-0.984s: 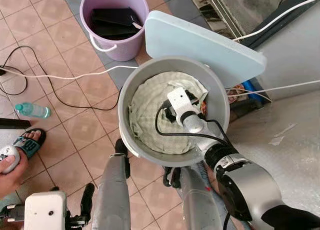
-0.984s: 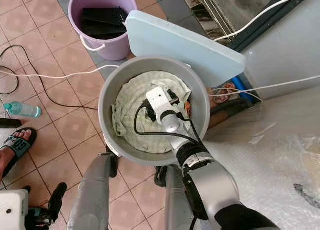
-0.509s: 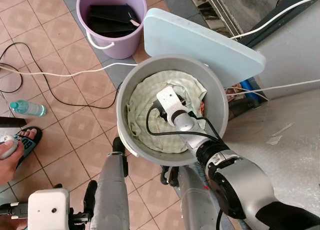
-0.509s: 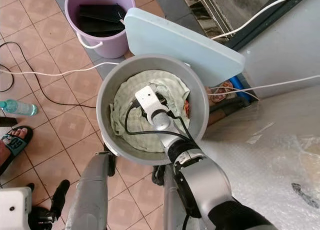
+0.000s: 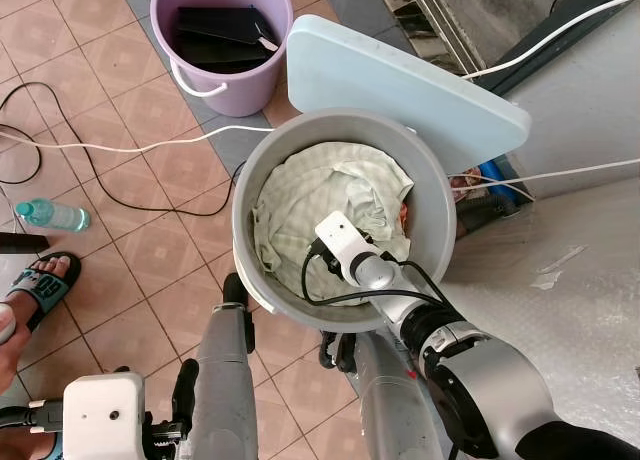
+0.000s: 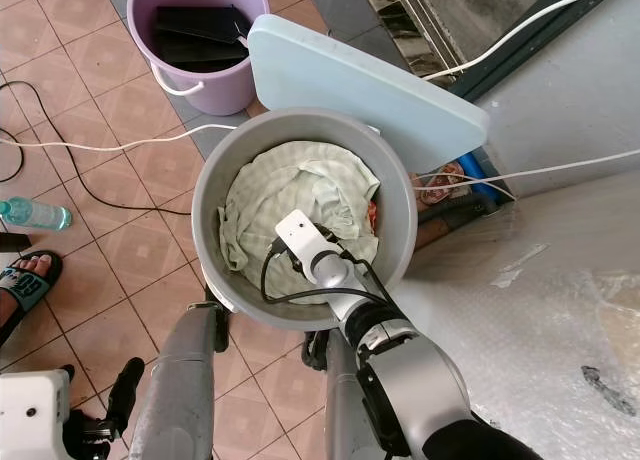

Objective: Clothes washing

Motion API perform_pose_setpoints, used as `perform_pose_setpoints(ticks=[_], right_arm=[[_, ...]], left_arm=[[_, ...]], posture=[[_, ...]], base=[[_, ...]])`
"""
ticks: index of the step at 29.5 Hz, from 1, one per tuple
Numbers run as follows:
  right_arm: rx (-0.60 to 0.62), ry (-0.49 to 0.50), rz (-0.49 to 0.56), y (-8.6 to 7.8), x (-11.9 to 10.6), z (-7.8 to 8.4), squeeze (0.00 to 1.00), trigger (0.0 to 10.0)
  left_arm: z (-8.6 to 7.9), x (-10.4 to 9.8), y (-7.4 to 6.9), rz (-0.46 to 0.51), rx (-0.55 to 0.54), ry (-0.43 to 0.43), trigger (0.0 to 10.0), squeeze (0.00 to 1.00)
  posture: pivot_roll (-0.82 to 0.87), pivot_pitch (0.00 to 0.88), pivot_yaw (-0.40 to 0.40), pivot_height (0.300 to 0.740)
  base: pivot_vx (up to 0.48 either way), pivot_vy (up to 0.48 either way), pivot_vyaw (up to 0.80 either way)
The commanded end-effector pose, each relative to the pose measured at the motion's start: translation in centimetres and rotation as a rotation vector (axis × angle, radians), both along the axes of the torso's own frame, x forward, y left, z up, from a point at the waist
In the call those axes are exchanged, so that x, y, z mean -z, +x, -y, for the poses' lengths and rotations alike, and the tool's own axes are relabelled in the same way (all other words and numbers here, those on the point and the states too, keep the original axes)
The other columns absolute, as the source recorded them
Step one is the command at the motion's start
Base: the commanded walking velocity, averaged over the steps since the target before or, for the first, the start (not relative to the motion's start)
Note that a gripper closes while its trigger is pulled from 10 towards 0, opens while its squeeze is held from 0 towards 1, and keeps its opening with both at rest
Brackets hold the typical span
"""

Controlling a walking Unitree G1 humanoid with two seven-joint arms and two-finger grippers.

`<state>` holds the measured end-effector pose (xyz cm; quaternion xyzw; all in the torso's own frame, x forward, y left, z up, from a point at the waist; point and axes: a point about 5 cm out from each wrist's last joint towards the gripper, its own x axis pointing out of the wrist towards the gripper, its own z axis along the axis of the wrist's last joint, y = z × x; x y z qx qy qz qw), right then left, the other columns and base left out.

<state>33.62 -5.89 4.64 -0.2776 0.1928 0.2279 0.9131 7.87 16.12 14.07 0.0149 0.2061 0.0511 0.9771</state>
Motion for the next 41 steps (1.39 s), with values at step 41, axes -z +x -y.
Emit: perform_pose_setpoints(ticks=[41], right_arm=[[0.041,0.196,-0.079,-0.5,0.3,-0.9,0.0,0.0]], left_arm=[[-0.3,0.0,2.7,0.084,0.063,0.065,10.0,0.0]], posture=[[0.37,0.548,-0.147,0.74]], base=[[0.0,0.0,0.0]])
